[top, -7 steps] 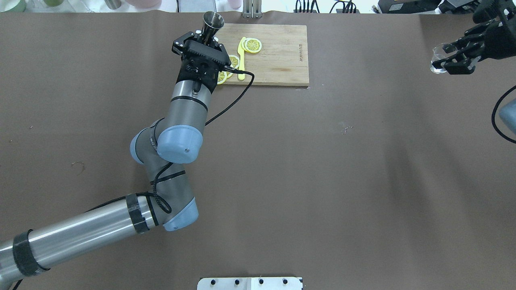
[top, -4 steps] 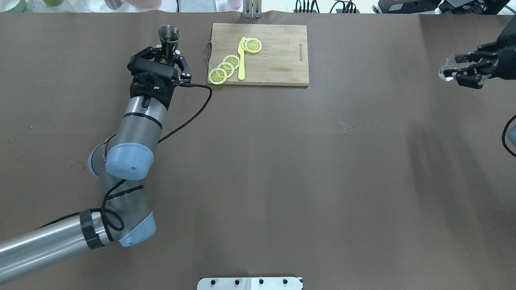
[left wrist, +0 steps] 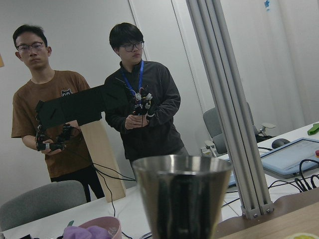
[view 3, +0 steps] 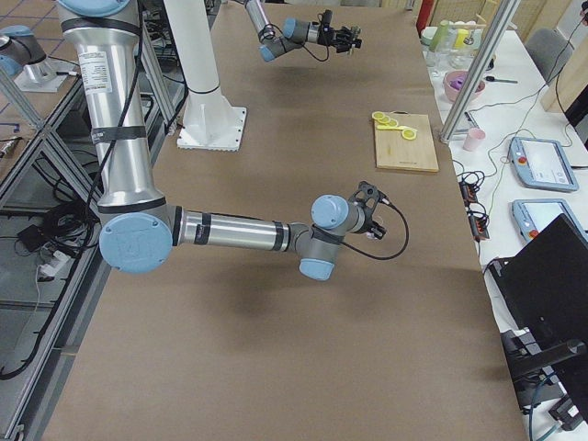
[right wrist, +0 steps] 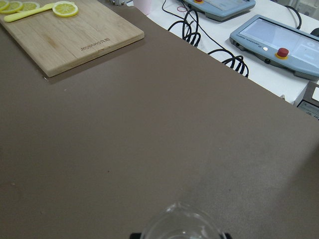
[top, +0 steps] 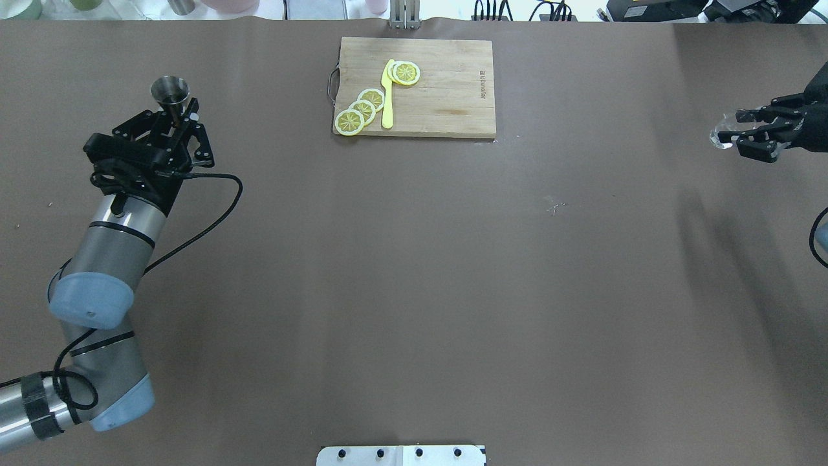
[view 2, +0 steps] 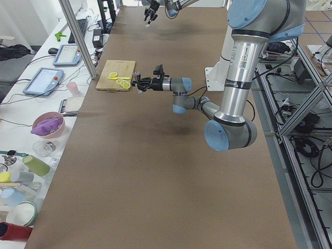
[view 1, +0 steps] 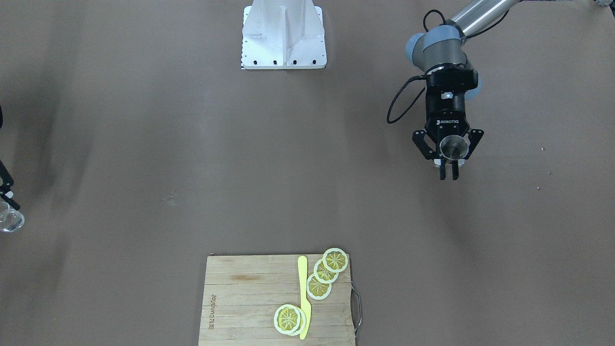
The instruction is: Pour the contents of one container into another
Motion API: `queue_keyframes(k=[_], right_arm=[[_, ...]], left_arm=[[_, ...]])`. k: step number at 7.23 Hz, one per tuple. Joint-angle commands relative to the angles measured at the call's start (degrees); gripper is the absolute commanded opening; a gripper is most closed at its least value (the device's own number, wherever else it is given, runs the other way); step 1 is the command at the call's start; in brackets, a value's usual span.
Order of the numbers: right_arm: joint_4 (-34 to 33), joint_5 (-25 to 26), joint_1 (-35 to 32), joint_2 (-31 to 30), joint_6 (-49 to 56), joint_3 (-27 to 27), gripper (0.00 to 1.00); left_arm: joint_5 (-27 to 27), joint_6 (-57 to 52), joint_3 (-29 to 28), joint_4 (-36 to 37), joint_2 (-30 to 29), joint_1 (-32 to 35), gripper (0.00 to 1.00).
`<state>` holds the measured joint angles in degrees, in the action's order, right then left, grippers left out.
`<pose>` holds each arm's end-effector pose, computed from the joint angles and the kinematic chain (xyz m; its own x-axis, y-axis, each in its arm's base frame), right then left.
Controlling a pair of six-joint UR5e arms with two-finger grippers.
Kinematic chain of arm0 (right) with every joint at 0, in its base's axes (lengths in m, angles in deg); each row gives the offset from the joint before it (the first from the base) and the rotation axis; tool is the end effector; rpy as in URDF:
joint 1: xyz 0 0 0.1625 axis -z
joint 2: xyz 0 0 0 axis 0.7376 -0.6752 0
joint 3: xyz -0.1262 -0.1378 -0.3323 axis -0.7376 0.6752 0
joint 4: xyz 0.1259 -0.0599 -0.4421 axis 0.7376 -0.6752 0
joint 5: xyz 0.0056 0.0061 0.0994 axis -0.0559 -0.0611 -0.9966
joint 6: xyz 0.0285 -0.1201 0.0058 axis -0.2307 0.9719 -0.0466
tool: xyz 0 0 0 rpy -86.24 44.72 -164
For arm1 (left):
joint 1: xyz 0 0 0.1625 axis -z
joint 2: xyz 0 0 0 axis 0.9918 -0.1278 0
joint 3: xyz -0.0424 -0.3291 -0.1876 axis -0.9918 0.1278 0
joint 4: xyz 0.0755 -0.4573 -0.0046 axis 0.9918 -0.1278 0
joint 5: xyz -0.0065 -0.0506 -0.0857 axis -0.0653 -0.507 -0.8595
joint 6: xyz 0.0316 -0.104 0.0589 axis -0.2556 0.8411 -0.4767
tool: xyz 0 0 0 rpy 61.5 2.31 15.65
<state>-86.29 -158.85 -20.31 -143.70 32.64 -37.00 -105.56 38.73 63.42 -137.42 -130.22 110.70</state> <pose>-0.1711 -0.5875 0.5648 0.5686 -0.7014 0.4298 -0.0441 0.4957 0.8674 0.3975 -0.4751 0.3347 0.8487 0.1390 -0.5103 0.5070 0.0610 0.8598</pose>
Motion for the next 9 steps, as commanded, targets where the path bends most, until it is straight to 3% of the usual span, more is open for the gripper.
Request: queue_keyframes(k=[1, 6, 8, 9], right_arm=[[5.7, 0.1, 1.5, 0.5, -2.1, 5.3, 0.00], [13.2, 2.2, 4.9, 0.0, -5.6, 9.5, 0.00], [14.3, 3.3, 6.3, -0.2, -5.8, 9.6, 0.00], [14.3, 3.5, 6.8, -0.2, -5.8, 9.6, 0.00]], left_arm=[[0.0, 0.0, 0.4, -7.7, 6.6, -0.1, 0.00], [0.3, 0.0, -6.5, -21.4, 11.7, -0.3, 0.00], [0.7, 0.0, -4.8, -24.6, 14.9, -1.1, 0.00], [0.8, -0.5, 0.4, -22.9, 17.3, -2.0, 0.00]])
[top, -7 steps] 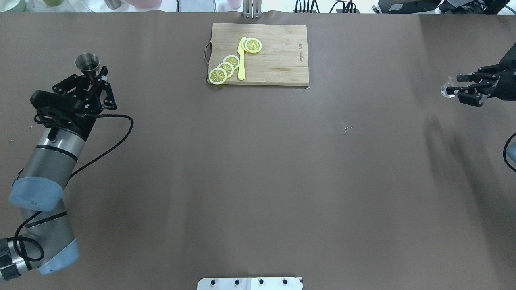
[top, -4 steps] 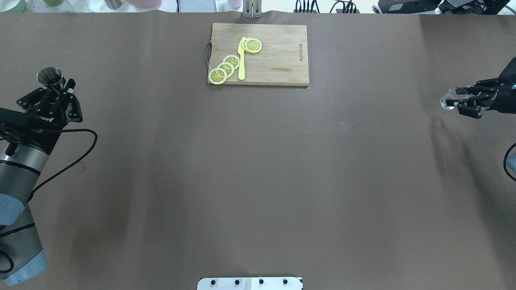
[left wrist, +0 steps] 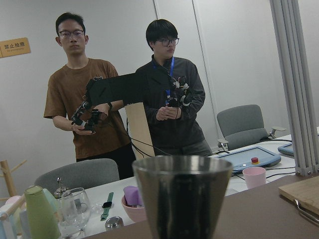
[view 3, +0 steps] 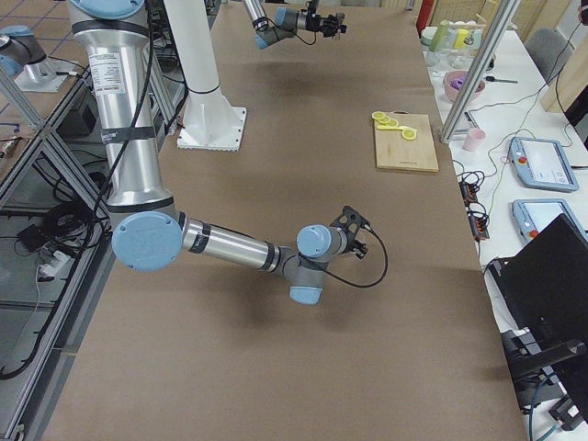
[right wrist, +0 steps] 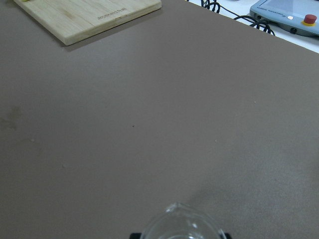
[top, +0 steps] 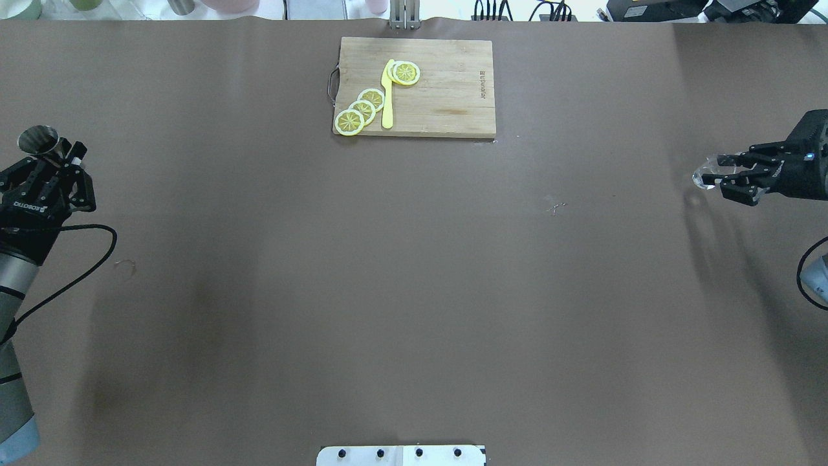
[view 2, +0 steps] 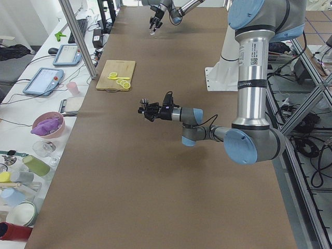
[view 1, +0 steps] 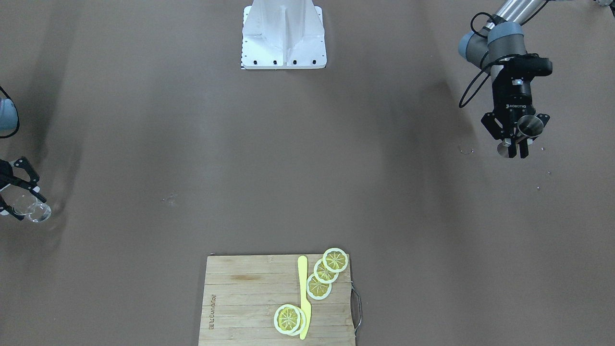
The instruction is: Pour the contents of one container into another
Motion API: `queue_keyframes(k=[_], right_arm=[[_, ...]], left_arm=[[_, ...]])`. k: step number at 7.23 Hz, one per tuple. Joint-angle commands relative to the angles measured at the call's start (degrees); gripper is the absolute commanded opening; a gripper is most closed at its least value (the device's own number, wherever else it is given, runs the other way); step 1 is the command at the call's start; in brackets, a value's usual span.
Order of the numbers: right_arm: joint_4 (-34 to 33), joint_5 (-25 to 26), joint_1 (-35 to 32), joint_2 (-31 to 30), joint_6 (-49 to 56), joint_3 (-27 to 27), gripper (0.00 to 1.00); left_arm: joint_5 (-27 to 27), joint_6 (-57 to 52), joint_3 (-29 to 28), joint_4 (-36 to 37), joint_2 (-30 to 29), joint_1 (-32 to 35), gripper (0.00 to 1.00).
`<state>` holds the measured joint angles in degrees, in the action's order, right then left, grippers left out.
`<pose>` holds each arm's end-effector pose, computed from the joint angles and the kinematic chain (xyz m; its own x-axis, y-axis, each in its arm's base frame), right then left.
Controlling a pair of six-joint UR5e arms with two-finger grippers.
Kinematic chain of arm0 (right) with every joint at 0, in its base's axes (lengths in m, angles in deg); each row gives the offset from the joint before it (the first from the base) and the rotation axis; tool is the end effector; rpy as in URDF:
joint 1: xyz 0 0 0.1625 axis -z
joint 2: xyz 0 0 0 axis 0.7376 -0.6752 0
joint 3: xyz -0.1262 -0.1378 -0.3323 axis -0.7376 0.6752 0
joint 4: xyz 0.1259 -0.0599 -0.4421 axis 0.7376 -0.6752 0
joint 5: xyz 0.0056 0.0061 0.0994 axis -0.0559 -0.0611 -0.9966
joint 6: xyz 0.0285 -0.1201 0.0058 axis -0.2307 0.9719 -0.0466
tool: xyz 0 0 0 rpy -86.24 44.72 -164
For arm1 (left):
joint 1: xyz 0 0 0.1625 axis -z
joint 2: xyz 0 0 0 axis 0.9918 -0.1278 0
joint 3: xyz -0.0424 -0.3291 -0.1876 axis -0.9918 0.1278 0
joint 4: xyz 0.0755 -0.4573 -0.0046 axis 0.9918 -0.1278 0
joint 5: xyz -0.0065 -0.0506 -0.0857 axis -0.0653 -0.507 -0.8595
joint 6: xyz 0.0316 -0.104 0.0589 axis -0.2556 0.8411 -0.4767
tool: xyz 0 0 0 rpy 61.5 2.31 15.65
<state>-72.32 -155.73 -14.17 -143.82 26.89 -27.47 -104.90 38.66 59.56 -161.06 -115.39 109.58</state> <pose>-0.2169 -0.5480 0.6281 0.5147 -0.7145 0.4740 -0.0875 0.5062 0.8580 0.3180 -0.4231 0.4787 0.8066 0.1668 -0.5671 0.5703 0.0323 0.8208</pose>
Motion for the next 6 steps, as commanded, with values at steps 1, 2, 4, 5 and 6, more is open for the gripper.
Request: queue_keyframes(k=[1, 2, 4, 5, 6], right_arm=[[0.4, 0.4, 1.0, -0.1, -0.1, 0.0, 0.00], [0.4, 0.4, 1.5, 0.0, 0.0, 0.0, 0.00], [0.4, 2.3, 2.5, 0.0, 0.0, 0.0, 0.00], [0.5, 2.4, 2.6, -0.1, 0.0, 0.0, 0.00], [0.8, 2.4, 2.8, -0.1, 0.0, 0.1, 0.00]], left_arm=[[0.7, -0.1, 9.5, 5.3, 4.7, -2.9, 0.00], [6.7, 0.2, 10.3, 6.2, 6.3, -6.3, 0.00], [12.8, 3.2, 12.6, 5.5, 12.5, -12.2, 0.00], [15.7, 6.4, 13.3, 6.1, 14.3, -14.4, 0.00], [17.4, 7.4, 13.6, 6.0, 15.9, -16.4, 0.00]])
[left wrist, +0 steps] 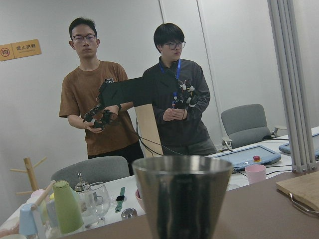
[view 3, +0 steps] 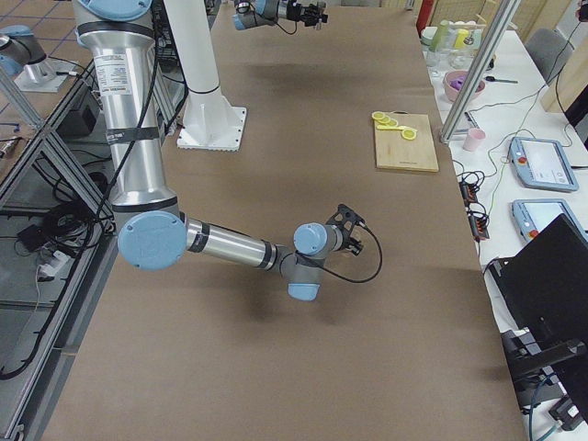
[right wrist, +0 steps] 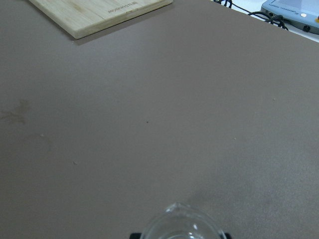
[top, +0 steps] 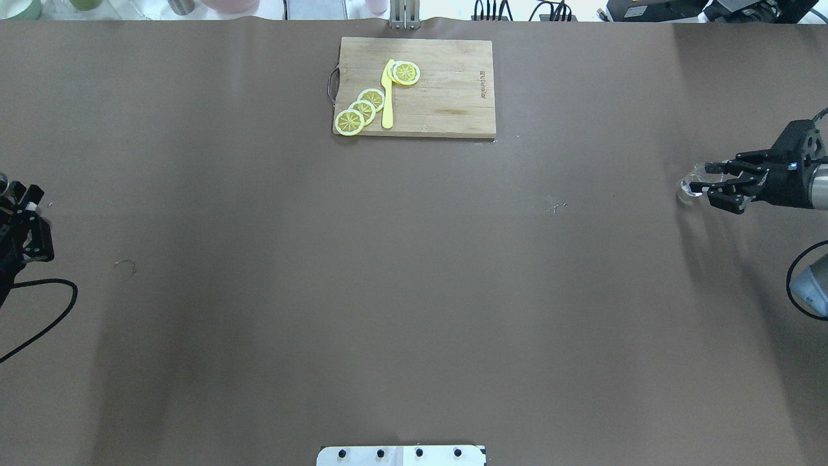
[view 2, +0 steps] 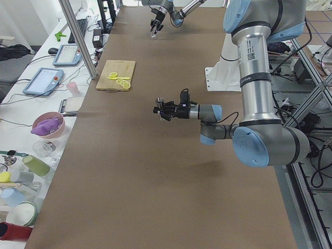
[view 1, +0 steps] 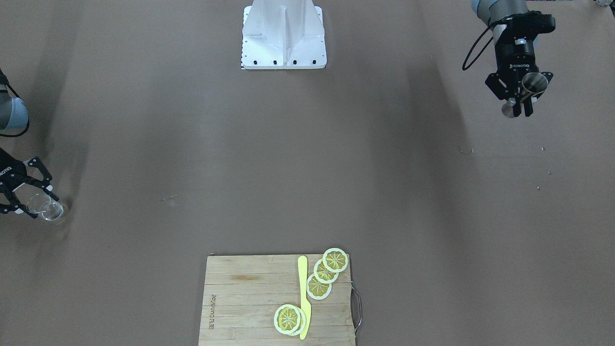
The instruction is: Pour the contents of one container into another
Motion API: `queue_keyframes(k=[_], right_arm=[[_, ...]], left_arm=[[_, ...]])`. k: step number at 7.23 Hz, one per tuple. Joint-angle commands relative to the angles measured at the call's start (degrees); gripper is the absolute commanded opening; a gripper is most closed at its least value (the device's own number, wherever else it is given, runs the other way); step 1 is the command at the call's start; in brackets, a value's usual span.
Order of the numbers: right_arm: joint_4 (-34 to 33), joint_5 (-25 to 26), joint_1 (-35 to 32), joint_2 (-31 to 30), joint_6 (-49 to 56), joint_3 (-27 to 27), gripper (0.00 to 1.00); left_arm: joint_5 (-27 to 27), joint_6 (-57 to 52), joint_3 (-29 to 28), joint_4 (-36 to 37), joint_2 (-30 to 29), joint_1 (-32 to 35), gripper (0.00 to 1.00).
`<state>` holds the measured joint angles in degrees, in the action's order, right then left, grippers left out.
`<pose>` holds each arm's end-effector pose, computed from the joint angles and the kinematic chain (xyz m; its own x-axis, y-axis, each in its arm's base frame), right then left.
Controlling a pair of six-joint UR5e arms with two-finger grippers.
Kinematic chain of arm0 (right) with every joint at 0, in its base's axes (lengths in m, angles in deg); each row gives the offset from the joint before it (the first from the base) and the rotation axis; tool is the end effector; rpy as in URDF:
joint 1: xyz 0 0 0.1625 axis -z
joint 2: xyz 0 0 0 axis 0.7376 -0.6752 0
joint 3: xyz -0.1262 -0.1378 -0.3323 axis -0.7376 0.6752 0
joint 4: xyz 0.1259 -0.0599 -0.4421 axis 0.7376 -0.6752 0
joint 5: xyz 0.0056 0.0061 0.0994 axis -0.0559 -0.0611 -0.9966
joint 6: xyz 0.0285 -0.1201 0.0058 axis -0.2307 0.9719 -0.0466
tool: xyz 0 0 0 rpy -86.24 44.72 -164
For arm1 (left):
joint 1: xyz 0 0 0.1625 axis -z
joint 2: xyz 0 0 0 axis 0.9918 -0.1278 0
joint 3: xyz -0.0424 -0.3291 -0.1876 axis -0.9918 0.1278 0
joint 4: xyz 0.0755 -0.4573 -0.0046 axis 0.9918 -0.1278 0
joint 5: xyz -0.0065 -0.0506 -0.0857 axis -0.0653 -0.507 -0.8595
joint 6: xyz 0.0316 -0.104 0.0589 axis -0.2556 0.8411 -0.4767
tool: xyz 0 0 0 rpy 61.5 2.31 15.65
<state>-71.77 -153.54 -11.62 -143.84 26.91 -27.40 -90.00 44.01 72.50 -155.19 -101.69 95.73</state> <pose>-0.2383 -0.5410 0.6283 0.5112 -0.7237 0.4637 -0.0805 0.4968 0.8641 0.3033 -0.3257 0.4751 0.8145 0.1162 -0.5684 0.5628 0.0794 0.8228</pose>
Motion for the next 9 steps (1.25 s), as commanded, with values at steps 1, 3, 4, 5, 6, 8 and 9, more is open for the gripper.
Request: queue_keyframes(k=[1, 3, 4, 5, 6, 8, 9], right_arm=[[0.2, 0.2, 0.3, 0.0, -0.1, 0.1, 0.00], [0.2, 0.1, 0.3, 0.0, -0.1, 0.2, 0.00], [0.2, 0.1, 0.3, 0.1, -0.2, 0.2, 0.00], [0.2, 0.1, 0.3, 0.1, -0.8, 0.0, 0.02], [0.3, -0.3, 0.3, 0.1, -1.1, -0.4, 0.16], [1.0, -0.3, 0.4, 0.1, -1.3, 0.0, 0.41], [2.1, -0.3, 0.4, 0.1, -1.7, 0.2, 0.45]], left_arm=[[4.7, 5.7, 0.7, 0.1, 4.6, -5.0, 0.00], [9.7, 12.5, 0.2, -0.1, 10.0, -10.5, 0.00], [11.1, 16.0, -1.0, -0.1, 12.1, -12.5, 0.00], [12.1, 20.2, -3.1, -0.1, 12.6, -14.0, 0.00], [12.1, 22.4, -5.3, -0.1, 12.4, -14.6, 0.00], [11.6, 23.2, -5.6, 0.0, 12.1, -14.5, 0.00], [11.3, 23.2, -5.5, 0.1, 11.7, -14.3, 0.00]])
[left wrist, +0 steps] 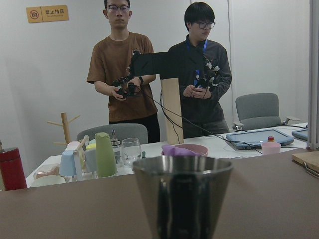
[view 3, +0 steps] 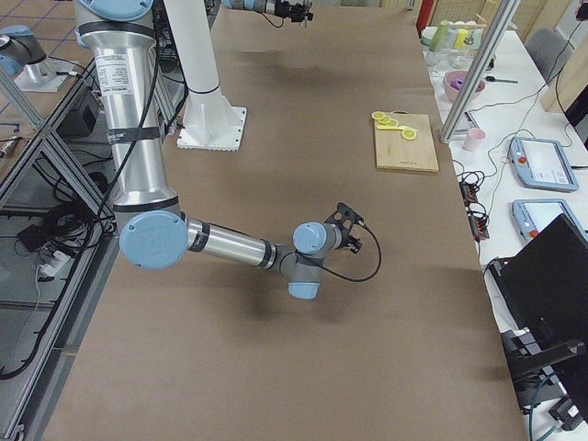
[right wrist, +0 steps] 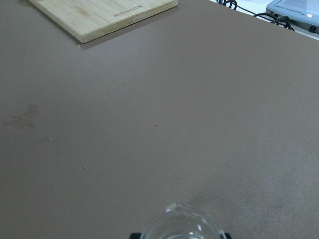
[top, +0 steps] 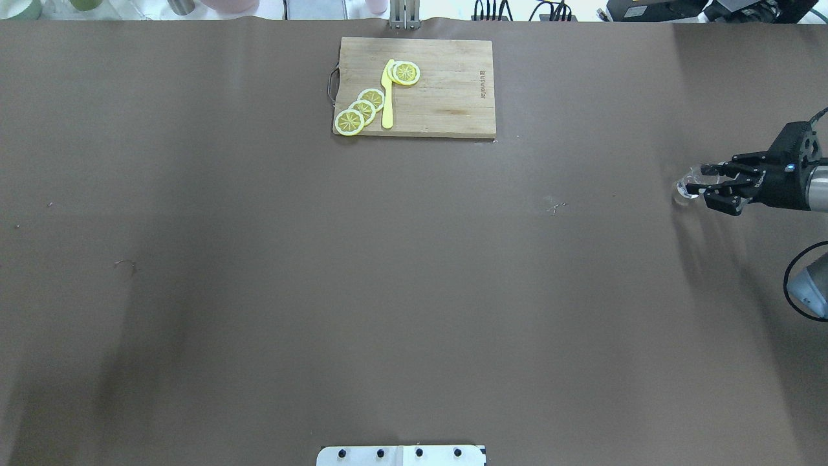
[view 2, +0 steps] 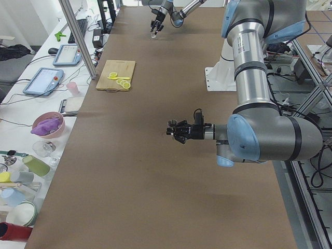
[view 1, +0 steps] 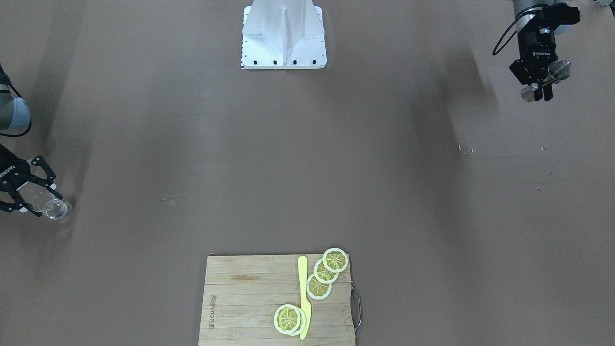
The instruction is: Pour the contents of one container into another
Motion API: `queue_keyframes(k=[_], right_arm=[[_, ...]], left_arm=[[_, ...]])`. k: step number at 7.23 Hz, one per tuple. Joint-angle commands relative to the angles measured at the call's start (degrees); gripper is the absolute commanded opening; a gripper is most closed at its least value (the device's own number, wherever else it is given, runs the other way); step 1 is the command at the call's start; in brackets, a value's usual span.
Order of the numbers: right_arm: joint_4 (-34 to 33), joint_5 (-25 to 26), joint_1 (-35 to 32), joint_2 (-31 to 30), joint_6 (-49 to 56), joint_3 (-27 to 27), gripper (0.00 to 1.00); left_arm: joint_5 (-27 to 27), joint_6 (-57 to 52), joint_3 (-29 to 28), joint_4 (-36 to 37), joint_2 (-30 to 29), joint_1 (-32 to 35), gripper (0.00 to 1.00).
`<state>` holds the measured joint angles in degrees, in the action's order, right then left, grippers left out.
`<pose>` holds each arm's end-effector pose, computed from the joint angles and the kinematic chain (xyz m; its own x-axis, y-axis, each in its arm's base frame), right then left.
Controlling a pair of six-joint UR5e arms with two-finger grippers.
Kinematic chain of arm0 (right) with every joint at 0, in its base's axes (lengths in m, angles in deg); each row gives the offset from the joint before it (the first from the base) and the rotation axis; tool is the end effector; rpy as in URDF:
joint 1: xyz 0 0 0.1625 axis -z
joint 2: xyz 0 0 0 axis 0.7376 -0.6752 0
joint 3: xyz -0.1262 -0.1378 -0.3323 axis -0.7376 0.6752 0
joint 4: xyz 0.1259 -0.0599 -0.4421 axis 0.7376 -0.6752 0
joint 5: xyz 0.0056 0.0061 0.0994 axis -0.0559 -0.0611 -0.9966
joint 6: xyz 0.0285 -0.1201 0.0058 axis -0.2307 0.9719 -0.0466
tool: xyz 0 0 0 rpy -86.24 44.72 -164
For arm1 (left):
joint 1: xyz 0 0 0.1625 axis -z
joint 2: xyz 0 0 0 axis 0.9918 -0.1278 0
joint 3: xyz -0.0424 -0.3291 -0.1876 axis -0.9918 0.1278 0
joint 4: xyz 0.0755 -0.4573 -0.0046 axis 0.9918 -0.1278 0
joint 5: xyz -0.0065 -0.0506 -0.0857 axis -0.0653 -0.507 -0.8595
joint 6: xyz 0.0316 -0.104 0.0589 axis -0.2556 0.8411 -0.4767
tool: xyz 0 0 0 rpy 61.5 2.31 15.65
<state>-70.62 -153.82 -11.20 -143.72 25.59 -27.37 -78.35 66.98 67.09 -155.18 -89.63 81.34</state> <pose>-0.2423 -0.5383 0.6247 0.4947 -0.7267 0.4766 -0.0965 0.4991 0.8612 0.2712 -0.2491 0.5836 0.7552 0.1062 -0.6468 0.6301 0.1540 0.7611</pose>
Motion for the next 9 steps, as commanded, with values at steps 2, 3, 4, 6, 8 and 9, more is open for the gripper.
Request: queue_keyframes(k=[2, 3, 4, 6, 8, 9], right_arm=[[1.1, -0.1, 0.1, 0.0, -1.0, -0.1, 0.99], [1.2, -0.1, 0.0, 0.0, -1.0, 0.0, 0.99], [1.2, -0.1, 0.0, -0.1, -1.0, 0.0, 0.99], [1.2, -2.2, -0.2, -0.3, -3.2, -1.1, 0.99], [0.4, -8.4, -2.9, -0.9, -4.7, -2.1, 0.99], [-0.3, -12.4, -5.8, -0.9, -4.8, -1.8, 0.99]], left_arm=[[-0.2, 0.3, -1.0, 0.1, -1.9, 0.0, 0.00], [-0.2, -0.2, -1.4, 0.2, -2.7, 0.1, 0.00], [-0.3, -1.3, -1.1, 0.2, -3.0, 0.3, 0.00], [-2.2, -7.0, 1.8, 0.2, -4.2, 2.7, 0.00], [-5.8, -11.2, 2.6, 0.6, -7.3, 6.6, 0.00], [-8.3, -13.4, 2.7, 0.7, -9.0, 8.9, 0.00]])
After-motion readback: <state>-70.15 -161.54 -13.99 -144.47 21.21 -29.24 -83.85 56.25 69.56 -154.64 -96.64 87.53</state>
